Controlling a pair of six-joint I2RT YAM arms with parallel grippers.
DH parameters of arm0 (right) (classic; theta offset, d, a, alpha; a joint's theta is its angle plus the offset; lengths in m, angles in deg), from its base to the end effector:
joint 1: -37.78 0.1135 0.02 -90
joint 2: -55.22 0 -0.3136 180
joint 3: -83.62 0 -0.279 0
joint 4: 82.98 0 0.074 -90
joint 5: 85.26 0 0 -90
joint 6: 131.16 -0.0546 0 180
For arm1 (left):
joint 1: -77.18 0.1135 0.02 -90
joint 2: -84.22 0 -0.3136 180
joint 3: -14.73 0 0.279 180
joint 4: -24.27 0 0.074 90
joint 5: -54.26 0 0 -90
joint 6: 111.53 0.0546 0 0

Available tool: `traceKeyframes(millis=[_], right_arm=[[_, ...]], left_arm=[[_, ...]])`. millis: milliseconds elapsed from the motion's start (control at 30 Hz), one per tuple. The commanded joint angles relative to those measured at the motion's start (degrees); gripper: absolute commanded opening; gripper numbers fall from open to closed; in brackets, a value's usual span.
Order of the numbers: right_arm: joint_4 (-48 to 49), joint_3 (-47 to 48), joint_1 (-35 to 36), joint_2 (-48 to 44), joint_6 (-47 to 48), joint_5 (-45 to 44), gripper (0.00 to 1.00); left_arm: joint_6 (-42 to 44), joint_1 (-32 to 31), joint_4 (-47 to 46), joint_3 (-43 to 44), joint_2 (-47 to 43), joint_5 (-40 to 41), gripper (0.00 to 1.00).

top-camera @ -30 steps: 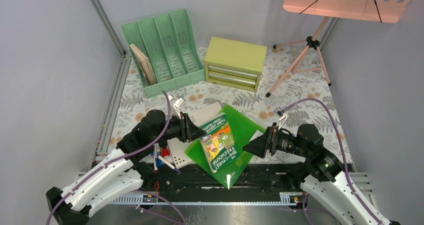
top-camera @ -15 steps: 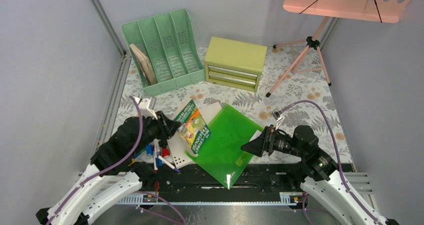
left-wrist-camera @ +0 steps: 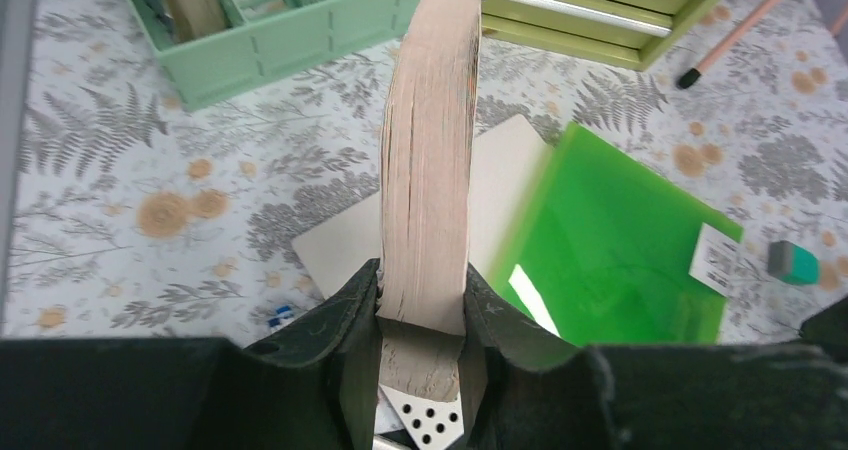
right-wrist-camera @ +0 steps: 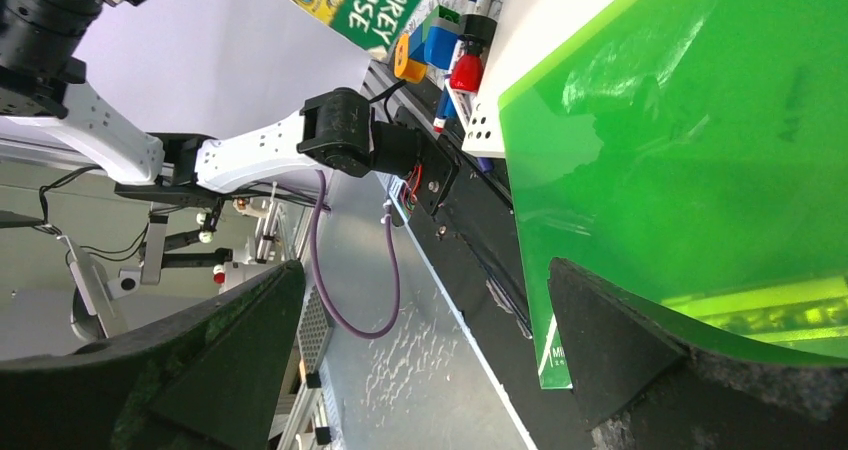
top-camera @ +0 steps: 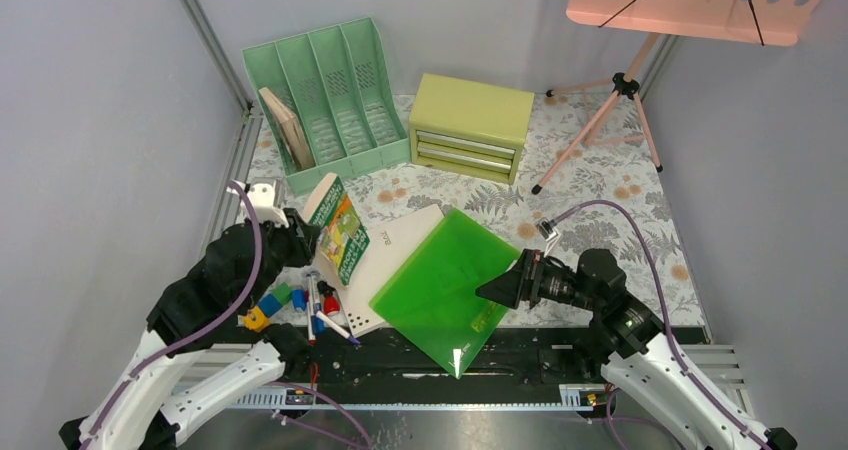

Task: Organize the desk
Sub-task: Pick up the book from the center of the board, then place the book in the storage box.

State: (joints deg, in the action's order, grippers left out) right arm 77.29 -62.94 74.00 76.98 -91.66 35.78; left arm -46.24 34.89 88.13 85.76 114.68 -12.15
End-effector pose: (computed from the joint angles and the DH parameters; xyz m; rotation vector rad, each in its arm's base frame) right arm 0.0814 0.0945 0.2693 -0.2199 1.9539 1.5257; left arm 0.0706 -0.0347 0.4049 0.0329 1.9591 -0.3672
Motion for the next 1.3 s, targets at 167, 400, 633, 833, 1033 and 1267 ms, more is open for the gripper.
traceKeyframes(millis=[167, 400, 633, 833, 1033, 1267], right_arm=[[4.22, -0.94, 0.14, 1.45, -1.10, 0.78, 0.99], [-0.05, -1.64, 0.14, 0.67, -0.68, -1.60, 0.99], [-6.75, -1.51, 0.11, -0.20, -0.04, -7.73, 0.99], [-8.59, -2.02, 0.14, 0.41, -0.23, -9.63, 0.99], [-8.55, -2.56, 0.16, 1.65, -0.20, -10.02, 0.99], [-8.58, -2.74, 0.15, 2.78, 0.42, -10.44, 0.99]], left_arm=[[8.56, 0.16, -8.34, 6.86, 3.66, 13.46, 0.00], [12.75, 0.11, -14.18, 7.13, 7.37, 12.99, 0.00], [13.88, 0.33, -15.39, 8.74, 14.44, 11.73, 0.00], [14.60, 4.14, -16.70, 9.21, 18.23, 6.64, 0.00], [13.49, 13.84, -19.27, 9.51, 21.90, -3.83, 0.00], [12.45, 26.84, -21.69, 12.04, 27.52, -11.33, 0.00]])
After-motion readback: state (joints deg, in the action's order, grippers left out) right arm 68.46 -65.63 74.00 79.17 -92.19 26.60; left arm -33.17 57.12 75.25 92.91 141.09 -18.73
